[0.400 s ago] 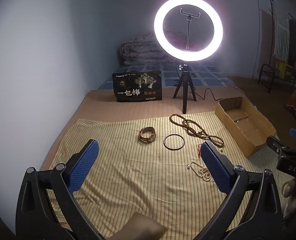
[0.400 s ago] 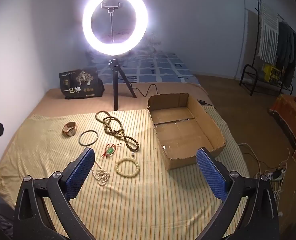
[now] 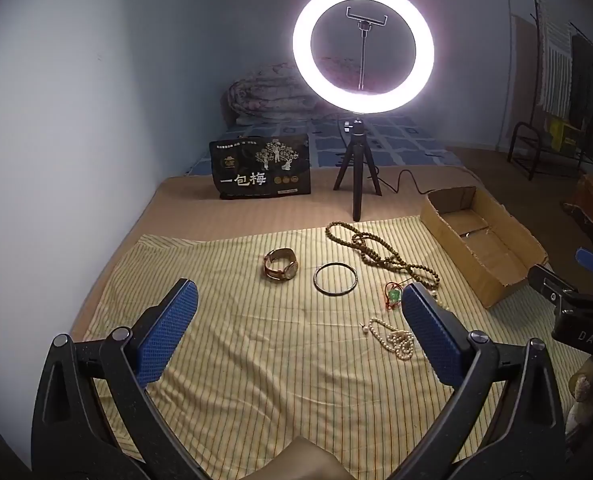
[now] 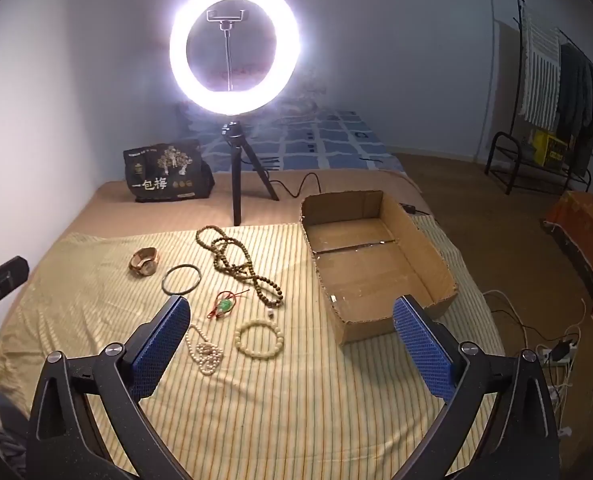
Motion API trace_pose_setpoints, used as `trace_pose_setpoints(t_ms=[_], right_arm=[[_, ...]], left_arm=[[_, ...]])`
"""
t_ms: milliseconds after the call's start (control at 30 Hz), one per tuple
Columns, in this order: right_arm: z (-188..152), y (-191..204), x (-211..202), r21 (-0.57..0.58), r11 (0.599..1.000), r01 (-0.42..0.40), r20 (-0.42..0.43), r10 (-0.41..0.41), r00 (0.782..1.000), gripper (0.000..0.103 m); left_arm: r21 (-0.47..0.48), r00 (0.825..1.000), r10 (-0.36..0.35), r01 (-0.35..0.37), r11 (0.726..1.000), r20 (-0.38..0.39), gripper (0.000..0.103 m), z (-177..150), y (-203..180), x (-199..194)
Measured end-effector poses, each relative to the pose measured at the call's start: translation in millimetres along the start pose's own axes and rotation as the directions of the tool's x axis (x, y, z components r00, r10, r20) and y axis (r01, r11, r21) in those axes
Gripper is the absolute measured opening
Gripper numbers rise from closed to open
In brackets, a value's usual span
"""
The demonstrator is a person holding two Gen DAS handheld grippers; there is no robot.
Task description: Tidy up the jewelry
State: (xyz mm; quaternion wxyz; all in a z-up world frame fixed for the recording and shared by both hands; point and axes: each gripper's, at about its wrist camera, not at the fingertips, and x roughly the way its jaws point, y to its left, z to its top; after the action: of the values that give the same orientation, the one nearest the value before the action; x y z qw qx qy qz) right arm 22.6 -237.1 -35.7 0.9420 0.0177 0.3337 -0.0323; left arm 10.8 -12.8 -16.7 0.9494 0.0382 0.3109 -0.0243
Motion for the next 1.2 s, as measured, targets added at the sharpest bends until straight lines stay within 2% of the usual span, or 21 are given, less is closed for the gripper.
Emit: trace_pose_setpoints(t_ms=[200, 1200], right_arm=[[-1.5, 1.7, -1.1, -0.031, 0.999, 0.009, 0.008, -0.009, 1.000, 0.101], [-4.8, 3.5, 2.3, -0.033, 0.999, -0.001, -0.009, 0.001, 1.000, 0.101]], left_arm=[[-0.026, 0.999, -0.035, 0.036, 0.999, 0.033, 0.103, -4.2, 3.4, 1.2], [-0.003, 0.999, -0.022, 0.022, 1.000, 0.032, 0.103, -7.8, 3.3, 2.6]])
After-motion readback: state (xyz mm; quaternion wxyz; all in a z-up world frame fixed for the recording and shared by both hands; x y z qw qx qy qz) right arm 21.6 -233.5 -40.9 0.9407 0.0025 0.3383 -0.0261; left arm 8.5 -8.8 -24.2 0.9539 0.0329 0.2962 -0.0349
